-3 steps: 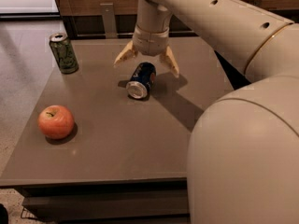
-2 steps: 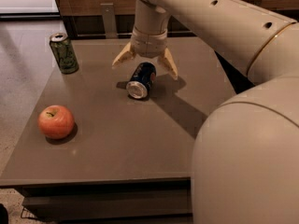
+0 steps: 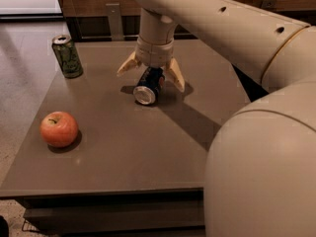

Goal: Place pepsi can upright

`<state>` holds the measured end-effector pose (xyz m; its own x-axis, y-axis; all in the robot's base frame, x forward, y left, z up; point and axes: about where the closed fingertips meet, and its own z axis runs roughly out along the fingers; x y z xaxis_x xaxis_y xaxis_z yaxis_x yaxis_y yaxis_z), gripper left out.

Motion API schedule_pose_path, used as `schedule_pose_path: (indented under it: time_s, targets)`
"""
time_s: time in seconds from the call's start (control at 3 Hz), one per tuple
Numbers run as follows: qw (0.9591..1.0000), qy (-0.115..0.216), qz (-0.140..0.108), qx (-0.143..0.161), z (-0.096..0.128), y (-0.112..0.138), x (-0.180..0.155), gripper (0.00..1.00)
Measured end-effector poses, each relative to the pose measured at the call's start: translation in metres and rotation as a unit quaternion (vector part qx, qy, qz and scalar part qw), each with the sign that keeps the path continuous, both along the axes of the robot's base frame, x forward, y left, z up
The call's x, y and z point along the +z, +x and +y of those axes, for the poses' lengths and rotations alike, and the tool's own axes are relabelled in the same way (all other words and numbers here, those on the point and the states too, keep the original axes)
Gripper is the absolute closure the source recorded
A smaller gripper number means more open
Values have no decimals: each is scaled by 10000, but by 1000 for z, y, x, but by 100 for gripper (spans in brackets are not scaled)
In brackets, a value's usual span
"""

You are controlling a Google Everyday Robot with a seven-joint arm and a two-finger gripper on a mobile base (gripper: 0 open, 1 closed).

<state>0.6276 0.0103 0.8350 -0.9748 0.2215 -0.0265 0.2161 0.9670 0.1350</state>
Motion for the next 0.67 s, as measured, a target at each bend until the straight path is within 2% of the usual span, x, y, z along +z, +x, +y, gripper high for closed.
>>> schedule_pose_path:
  time_s: [0.33,0.67]
  targets:
    - [10000,3,-1,0,1,1,-2,16]
    - [10000,7,-5,12,2,1,-3,41]
